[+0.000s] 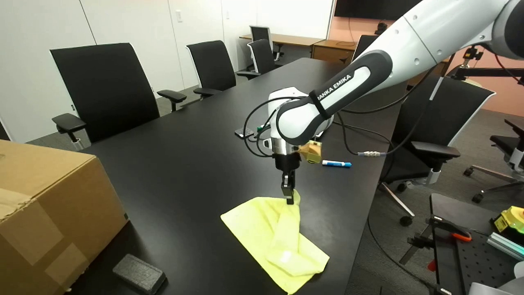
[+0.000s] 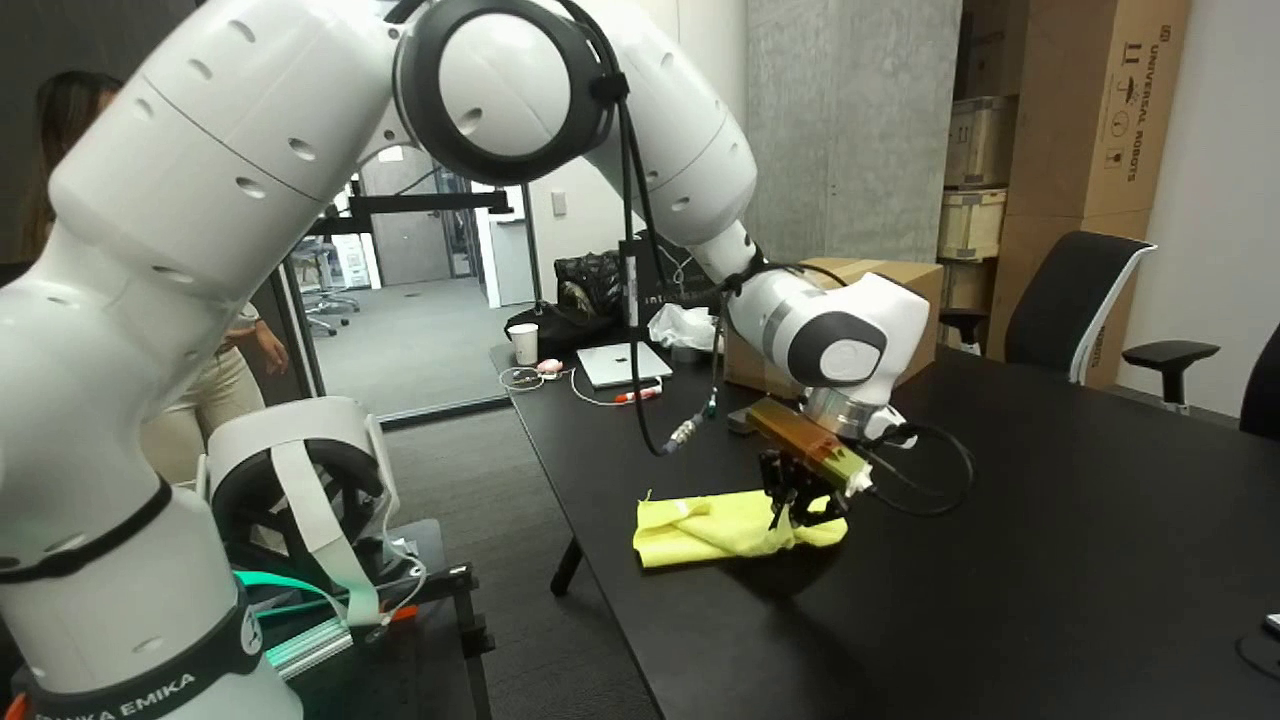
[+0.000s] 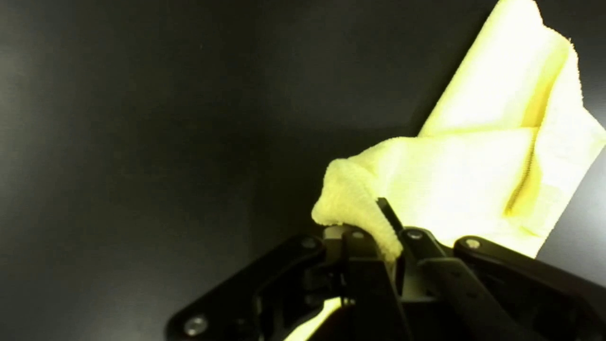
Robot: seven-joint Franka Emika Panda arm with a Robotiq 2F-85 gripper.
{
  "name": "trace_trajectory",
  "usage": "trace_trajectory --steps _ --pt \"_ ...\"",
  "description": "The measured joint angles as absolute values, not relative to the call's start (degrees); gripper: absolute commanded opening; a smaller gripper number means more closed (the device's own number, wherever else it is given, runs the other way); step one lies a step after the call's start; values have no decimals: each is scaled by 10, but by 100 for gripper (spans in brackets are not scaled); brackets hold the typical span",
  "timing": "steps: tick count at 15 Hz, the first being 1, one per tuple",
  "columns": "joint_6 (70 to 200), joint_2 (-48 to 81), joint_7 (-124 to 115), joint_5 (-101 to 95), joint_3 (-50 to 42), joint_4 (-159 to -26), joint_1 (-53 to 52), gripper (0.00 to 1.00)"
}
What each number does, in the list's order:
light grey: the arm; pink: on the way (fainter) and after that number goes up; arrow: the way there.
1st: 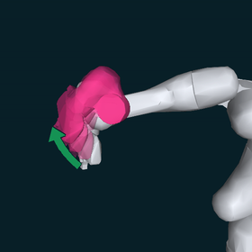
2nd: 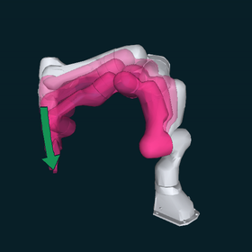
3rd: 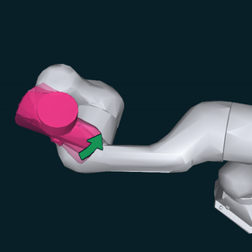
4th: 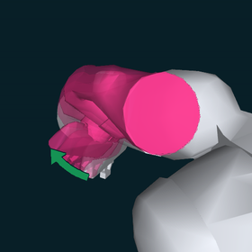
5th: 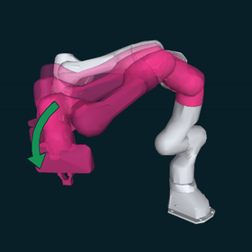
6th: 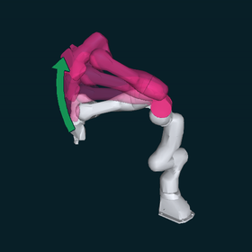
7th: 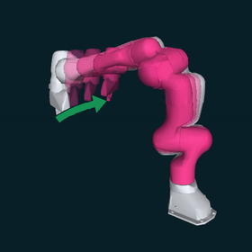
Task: Fold the towel in half
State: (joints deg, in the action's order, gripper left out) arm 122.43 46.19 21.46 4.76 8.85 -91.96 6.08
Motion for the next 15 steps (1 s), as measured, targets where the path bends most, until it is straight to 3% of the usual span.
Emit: trace_trajectory --steps 9,10,12,15 --pt "1185 462 140 -4 82 -810 -49 10" --pt "1182 470 121 -13 77 -795 -63 34" --pt "1177 488 86 -25 67 -765 -90 37" --pt "1169 514 42 -38 52 -727 -117 59"
